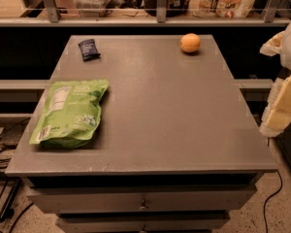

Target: Move orange near rxbar blueberry

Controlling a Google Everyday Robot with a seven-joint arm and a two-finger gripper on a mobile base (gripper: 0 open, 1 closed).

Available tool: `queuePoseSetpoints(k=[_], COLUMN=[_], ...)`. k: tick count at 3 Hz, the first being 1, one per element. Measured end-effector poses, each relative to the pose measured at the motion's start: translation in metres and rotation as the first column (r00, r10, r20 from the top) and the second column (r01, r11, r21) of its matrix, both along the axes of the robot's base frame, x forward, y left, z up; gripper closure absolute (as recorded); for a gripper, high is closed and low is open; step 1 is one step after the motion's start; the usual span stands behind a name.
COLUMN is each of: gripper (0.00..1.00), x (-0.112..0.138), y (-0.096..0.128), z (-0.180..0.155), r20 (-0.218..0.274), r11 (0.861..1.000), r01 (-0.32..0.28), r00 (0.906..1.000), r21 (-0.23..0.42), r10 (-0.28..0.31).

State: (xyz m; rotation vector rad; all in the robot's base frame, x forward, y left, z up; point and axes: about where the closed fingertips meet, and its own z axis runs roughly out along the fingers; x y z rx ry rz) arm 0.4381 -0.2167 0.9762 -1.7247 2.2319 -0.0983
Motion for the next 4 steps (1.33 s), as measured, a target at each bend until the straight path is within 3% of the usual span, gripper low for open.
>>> queuePoseSetpoints(k=[1, 2, 3, 4], gripper=[0.0, 0.0, 0.0, 0.0], x=[0.0, 0.012, 0.045, 0.1], y=[0.0, -0.001, 0.003, 0.004], z=[0.0, 0.006, 0.008, 0.003], r20=[0.0, 0.061, 0.147, 0.224], r11=[1.0, 0.999, 0.992, 0.979], r01=[0.0, 0.02, 0.022, 0.046], r00=[1.0, 0.9979, 0.9883, 0.9703], r21=[0.0, 0.047, 0.127, 0.198], r10=[0.0, -0.023, -0.041, -0.091])
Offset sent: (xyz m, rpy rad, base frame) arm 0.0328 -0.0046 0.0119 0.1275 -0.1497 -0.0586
